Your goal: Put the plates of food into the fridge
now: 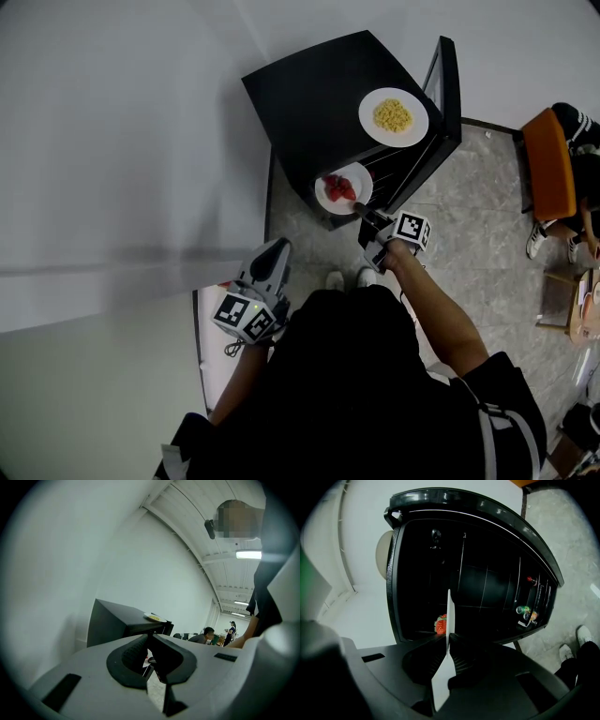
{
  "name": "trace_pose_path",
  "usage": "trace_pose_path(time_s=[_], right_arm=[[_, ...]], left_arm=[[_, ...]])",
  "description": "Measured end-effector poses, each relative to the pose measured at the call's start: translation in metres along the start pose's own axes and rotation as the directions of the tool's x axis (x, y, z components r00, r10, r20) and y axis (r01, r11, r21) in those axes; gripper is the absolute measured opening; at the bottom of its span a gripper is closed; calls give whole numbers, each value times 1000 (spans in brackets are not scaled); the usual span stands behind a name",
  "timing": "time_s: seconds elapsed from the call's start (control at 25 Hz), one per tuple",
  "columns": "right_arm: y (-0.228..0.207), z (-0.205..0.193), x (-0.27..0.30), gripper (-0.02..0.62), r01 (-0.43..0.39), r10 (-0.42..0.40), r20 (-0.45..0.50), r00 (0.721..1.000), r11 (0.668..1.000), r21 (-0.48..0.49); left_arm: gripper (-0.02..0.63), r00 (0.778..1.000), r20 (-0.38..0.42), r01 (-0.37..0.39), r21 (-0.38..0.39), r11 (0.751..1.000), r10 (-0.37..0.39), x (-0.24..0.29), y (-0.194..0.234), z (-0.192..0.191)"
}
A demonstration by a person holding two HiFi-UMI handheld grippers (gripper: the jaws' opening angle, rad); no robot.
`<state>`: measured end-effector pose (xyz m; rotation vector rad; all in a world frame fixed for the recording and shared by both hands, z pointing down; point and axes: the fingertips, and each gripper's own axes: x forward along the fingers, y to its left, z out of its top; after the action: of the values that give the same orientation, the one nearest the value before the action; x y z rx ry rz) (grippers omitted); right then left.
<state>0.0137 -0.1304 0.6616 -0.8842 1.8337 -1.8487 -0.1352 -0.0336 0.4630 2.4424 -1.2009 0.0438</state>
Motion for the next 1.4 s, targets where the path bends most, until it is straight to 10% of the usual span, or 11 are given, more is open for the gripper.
trace_pose_path(time_s=[1.4], right_arm=[[-4, 26, 58, 35, 24, -25, 18, 1000, 998, 51]], left_arm=[[26, 997, -8, -82, -30, 996, 82, -3, 1, -12]])
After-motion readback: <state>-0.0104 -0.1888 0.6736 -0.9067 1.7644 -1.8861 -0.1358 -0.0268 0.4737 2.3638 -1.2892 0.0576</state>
